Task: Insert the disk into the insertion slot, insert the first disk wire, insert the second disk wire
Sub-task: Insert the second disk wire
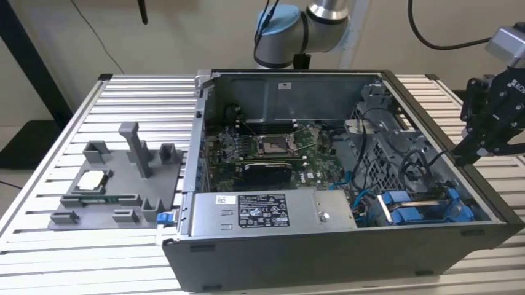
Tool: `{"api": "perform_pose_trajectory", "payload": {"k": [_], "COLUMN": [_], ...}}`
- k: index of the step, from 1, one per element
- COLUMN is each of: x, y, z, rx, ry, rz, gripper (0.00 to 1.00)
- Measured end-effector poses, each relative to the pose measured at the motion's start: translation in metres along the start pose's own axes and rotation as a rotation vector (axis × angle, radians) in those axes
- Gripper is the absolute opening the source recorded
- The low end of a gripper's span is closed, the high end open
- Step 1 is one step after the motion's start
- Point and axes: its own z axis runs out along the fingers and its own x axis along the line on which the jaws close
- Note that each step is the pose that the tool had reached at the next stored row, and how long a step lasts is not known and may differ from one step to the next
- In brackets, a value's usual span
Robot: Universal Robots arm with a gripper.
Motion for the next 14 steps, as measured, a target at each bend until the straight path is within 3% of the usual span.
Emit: {"api": "perform_pose_trajectory", "payload": {"k": [10,11,14], "x": [0.0002,0.0002,0.0002], "y": [-0.0028,-0.0029,-0.003], "z": [0.0017,0.0019,0.0025], "rx": [-0.0033,-0.0047,-0.0157], "ry": [-0.0012,-0.0015,-0.003], "rz": [0.011,0.014,0.025], "gripper": [0.22,0.16,0.16]}}
